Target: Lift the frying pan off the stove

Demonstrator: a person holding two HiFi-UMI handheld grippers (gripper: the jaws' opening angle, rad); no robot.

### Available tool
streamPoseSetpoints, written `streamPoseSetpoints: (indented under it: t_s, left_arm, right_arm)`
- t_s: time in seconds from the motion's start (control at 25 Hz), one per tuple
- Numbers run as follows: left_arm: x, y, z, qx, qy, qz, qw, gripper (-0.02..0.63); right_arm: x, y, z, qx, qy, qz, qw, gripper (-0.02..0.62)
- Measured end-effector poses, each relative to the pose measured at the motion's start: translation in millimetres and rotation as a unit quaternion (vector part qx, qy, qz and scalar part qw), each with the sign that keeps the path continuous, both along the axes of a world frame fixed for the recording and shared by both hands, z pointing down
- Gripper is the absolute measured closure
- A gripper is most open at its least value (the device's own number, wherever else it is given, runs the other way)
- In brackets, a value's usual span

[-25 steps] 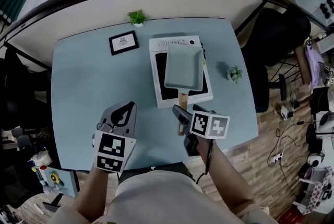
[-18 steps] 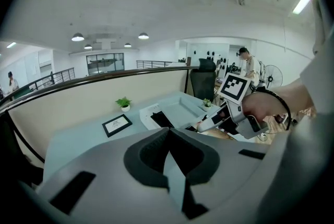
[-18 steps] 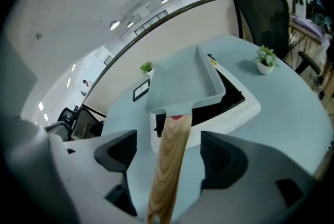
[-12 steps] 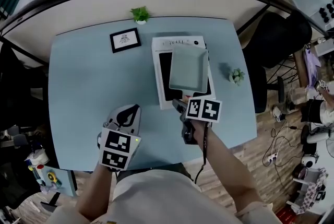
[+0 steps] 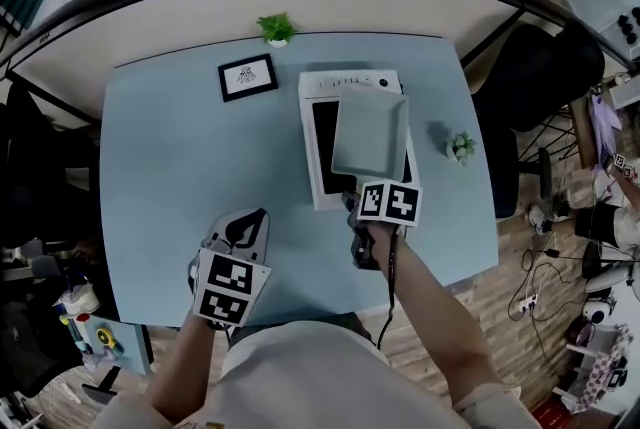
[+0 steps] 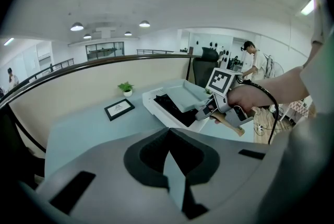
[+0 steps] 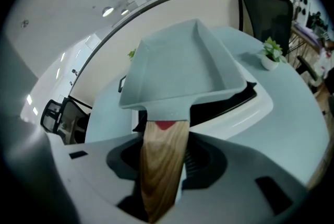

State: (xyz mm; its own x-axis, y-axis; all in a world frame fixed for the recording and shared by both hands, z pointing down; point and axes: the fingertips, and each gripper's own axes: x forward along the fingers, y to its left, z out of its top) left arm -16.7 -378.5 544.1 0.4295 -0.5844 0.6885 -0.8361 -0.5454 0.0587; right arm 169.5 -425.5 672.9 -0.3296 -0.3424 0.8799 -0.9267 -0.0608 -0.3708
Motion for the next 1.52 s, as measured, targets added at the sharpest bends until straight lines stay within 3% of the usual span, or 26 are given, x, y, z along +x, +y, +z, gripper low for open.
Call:
streamPoseSetpoints:
  t_s: [0.32, 0.64, 1.0, 1.32, 1.52]
  left_arm:
    - [2, 6, -12, 0.016, -0.012, 0.006, 0.9998, 0.604]
    - [-5, 3, -43, 0.060, -0.004, -0.004, 0.9982, 0.604]
    - [-26, -15, -116, 0.158, -0.003, -0.027, 0.9870, 0.604]
    - [-55, -14, -203, 0.258, 0.007, -0.058, 0.9644, 0.604]
    - [-64, 3, -245, 0.300, 0.028, -0.074, 0.9506, 0.604]
  right_arm:
    - [11, 24, -13, 0.017, 0.036, -0.060, 0.997, 0.431]
    - [7, 20, -98, 0.136, 0.053, -0.080, 0.986, 0.431]
    - [-5, 8, -232, 0.286, 0.047, -0.086, 0.953, 0.431]
    - [-4, 21, -328, 0.393, 0.071, -0.088, 0.913, 0.431]
    - [-5, 41, -361, 0.428, 0.070, -0.083, 0.897, 0.431]
